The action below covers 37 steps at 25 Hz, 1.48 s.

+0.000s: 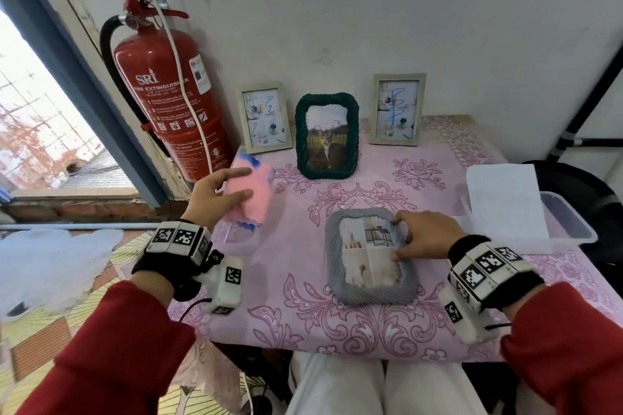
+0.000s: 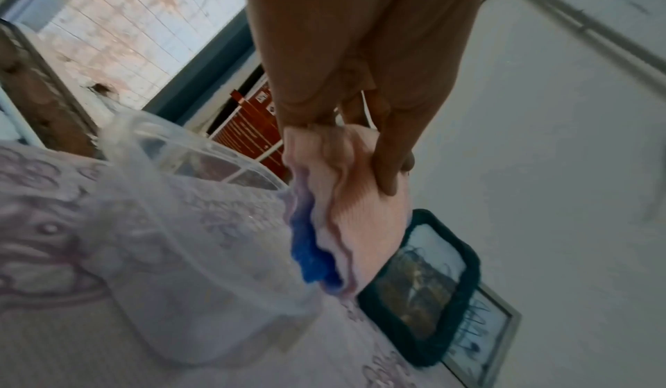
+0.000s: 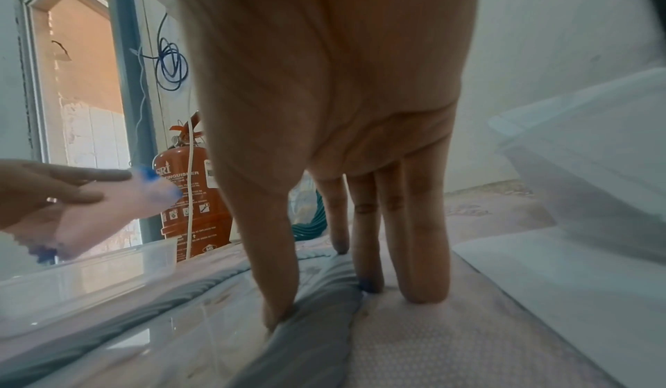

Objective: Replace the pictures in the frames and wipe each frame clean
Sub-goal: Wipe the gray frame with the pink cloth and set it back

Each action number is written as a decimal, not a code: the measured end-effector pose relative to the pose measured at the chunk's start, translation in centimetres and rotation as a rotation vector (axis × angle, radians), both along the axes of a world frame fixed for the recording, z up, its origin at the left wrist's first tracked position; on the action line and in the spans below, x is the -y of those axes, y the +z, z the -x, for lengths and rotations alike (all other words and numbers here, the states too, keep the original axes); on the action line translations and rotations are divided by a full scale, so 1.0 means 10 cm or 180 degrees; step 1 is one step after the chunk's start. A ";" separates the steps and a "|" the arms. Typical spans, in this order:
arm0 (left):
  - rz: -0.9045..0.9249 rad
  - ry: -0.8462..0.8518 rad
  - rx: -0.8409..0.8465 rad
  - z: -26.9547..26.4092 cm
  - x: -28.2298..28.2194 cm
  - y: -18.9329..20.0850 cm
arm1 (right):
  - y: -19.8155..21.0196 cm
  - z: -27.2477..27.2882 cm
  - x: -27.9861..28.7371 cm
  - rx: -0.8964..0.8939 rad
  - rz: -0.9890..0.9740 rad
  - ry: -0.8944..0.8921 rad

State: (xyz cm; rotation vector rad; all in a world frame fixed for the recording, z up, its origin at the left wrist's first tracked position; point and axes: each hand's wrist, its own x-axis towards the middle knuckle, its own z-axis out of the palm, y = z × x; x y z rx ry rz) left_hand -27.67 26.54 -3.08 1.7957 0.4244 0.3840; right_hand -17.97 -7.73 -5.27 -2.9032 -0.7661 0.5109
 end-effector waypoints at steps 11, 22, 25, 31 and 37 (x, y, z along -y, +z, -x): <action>-0.0441 0.0099 -0.0627 0.01 -0.24 -0.31 | -0.03 0.02 0.01 0.0106 -0.0165 -0.0022; -0.2428 0.0059 -0.0824 0.04 -0.03 -0.34 | -0.07 0.03 0.01 0.0197 -0.0185 -0.0025; -0.2199 -0.0340 -0.1303 0.00 -0.01 -0.37 | -0.08 0.03 0.01 0.0220 -0.0187 -0.0017; -0.2469 -0.0698 -0.1834 -0.01 -0.01 -0.45 | -0.09 0.05 0.02 0.0250 -0.0260 -0.0018; -0.2471 -0.0814 -0.1937 0.00 -0.01 -0.44 | -0.09 0.07 0.03 0.0299 -0.0284 -0.0016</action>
